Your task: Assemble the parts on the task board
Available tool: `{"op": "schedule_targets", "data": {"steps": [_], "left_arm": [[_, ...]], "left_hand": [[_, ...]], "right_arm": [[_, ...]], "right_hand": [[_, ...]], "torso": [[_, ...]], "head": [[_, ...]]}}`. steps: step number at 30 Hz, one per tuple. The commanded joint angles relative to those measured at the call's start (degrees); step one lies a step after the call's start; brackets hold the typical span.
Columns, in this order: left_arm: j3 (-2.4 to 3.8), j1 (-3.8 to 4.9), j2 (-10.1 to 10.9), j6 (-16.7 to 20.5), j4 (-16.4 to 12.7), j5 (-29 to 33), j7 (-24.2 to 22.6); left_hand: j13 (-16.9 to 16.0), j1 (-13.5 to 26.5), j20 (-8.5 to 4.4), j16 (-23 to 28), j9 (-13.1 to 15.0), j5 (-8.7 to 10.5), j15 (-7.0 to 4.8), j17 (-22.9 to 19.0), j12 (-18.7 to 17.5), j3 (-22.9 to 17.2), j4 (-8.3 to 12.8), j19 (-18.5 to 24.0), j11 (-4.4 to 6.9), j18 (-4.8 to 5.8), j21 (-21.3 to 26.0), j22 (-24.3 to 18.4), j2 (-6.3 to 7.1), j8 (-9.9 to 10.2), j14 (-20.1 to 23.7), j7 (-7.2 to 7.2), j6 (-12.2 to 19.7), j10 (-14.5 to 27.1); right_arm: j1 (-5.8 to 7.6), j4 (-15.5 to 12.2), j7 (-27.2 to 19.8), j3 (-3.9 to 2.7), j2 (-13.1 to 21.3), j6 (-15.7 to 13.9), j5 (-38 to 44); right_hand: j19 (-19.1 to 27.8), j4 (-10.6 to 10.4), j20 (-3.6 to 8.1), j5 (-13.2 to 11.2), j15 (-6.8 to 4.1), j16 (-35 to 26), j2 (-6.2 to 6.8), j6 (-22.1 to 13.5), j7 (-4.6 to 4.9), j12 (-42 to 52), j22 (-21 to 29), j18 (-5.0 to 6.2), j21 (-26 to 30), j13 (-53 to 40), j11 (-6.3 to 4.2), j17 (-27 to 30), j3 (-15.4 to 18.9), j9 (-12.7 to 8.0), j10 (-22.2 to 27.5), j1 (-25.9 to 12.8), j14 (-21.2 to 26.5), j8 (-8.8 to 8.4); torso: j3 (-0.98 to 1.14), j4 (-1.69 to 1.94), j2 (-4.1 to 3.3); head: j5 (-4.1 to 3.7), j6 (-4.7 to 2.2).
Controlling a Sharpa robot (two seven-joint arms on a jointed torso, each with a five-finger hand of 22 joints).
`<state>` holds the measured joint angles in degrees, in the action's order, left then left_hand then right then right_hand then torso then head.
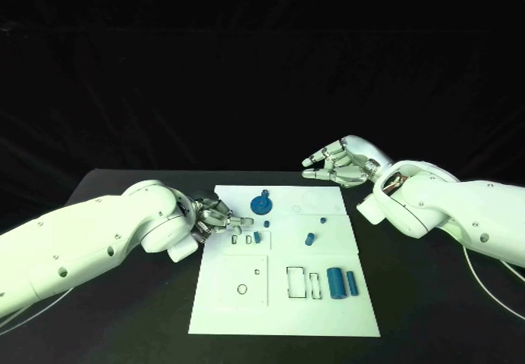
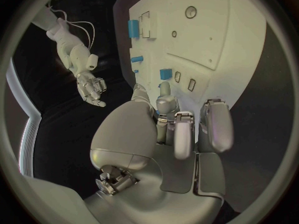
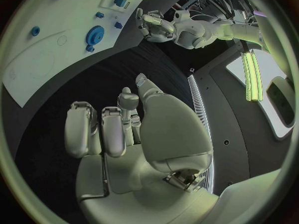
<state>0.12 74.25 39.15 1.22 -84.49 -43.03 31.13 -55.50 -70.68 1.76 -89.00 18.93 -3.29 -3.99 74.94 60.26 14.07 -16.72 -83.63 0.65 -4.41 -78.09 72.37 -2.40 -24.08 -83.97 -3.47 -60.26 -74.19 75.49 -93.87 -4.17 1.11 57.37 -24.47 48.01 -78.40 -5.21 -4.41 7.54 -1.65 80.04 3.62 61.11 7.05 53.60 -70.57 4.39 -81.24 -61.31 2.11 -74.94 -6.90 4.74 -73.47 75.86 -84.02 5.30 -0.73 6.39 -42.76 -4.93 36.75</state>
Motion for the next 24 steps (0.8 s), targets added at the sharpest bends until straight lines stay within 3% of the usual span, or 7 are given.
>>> {"op": "schedule_targets", "data": {"steps": [1, 8, 12, 24], "left_arm": [[-0.16, 0.52, -2.0, -5.6, 1.6, -7.4, 6.5], [-0.34, 0.94, -5.5, -6.5, 4.4, -8.1, 7.5], [-0.50, 1.01, -6.6, -6.2, 5.0, -9.0, 7.5], [-0.88, 1.00, -9.4, -6.6, 7.2, -11.5, 7.4]], "left_hand": [[-1.0, 1.0, 0.04, -1.0, 0.8, 0.26, -0.40, 15.1, 1.1, 0.5, 0.0, -1.2, 0.05, 1.18, -1.9, 2.7, -0.11, -0.9, -6.0, 0.06, 0.7, 0.3], [-6.8, 1.9, -0.37, -1.0, 4.5, 0.21, -0.85, 15.1, 6.2, 0.9, 0.1, -3.0, 0.77, 2.29, -5.8, 8.3, -0.46, -4.7, -6.0, 0.79, 1.1, -2.2], [-7.4, 2.2, -0.45, -1.0, 5.7, 0.28, -0.94, 15.1, 6.8, 1.1, 0.0, -3.1, 0.84, 2.36, -6.0, 8.7, -0.60, -5.7, -6.0, 0.97, 1.4, -2.3], [-9.1, 2.6, -0.70, -1.0, 9.1, 0.29, -1.25, 15.1, 8.3, 1.3, 0.0, -3.4, 1.23, 2.54, -6.7, 9.8, -0.94, -8.5, -6.0, 1.43, 2.3, -2.9]], "right_arm": [[0.03, 0.2, -0.2, 0.01, -0.3, 1.3, -0.5], [0.04, 0.7, 0.4, 0.05, -0.8, 1.7, 0.1], [0.03, 0.8, 0.6, 0.06, -1.0, 1.9, 0.2], [0.02, 1.1, 1.2, 0.07, -1.5, 2.1, 0.8]], "right_hand": [[-0.2, -0.1, 0.06, 0.3, -0.34, 0.1, -0.45, 0.4, -0.02, 0.1, 0.1, -0.15, -0.2, 0.1, 0.01, -0.7, 0.4, 0.1, -0.4, -0.3, -3.2, 0.38], [-0.1, -0.1, 0.07, 0.3, -0.34, -0.1, -0.45, 0.4, -0.02, -0.1, 0.4, -0.09, 0.0, 0.3, 0.01, -0.5, 0.5, 0.1, -0.2, -0.4, -3.1, 0.37], [0.1, -0.1, 0.07, 0.3, -0.34, -0.2, -0.45, 0.4, -0.02, -0.3, 0.6, -0.05, 0.0, 0.4, 0.01, -0.3, 0.5, 0.1, -0.2, -0.4, -3.1, 0.37], [0.3, -0.1, 0.09, 0.4, -0.35, -0.5, -0.56, 0.3, -0.04, -0.6, 0.9, 0.03, 0.2, 0.6, -0.02, 0.0, 0.6, 0.1, 0.0, -0.4, -3.0, 0.34]], "torso": [[-0.06, 0.01, 0.02], [-0.06, -0.04, 0.03], [-0.01, -0.12, -0.07], [-0.13, -0.03, -0.11]], "head": [[0.23, 0.16], [0.54, 0.42], [1.29, 0.67], [0.75, 1.02]]}}
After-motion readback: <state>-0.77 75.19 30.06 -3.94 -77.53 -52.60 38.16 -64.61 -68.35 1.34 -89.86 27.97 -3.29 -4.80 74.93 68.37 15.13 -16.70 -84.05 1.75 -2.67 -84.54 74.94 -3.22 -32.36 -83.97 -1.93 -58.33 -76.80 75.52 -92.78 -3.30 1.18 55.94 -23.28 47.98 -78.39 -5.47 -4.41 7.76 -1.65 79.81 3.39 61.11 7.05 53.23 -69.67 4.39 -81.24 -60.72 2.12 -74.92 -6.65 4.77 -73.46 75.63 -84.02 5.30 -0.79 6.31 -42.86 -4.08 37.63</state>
